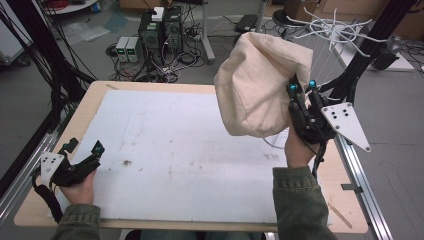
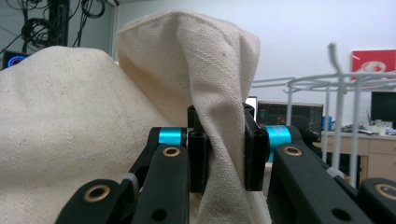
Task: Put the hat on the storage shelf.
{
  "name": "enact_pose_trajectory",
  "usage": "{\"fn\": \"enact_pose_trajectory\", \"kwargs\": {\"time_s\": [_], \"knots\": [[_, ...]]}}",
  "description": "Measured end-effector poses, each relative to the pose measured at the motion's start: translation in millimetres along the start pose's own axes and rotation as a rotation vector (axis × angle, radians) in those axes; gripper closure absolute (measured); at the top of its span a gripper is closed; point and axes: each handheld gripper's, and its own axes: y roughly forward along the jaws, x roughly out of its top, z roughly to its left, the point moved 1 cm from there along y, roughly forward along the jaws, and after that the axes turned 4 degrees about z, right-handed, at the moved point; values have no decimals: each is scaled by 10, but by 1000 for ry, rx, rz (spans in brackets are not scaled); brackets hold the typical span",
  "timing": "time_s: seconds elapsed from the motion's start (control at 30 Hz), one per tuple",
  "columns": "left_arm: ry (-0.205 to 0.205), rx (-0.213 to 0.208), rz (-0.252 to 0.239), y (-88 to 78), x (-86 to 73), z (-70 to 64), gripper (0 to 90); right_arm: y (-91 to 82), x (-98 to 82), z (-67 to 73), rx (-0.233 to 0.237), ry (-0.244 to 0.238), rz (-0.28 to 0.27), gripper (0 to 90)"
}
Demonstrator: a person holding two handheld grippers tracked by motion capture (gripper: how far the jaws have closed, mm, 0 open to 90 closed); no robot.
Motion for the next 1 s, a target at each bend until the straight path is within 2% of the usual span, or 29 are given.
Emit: {"fn": "enact_pose_trajectory", "kwargs": {"time_s": [0.13,0.57,1.0], "knots": [[1,0,1,0,1,-2,177,-41,45,-16,-31,-17,-43,768],[-2,-1,1,4,-1,-3,177,-127,205,-114,-139,-14,-176,766],[-7,-2,0,11,-2,1,177,-127,305,-270,-235,8,-264,766]]}}
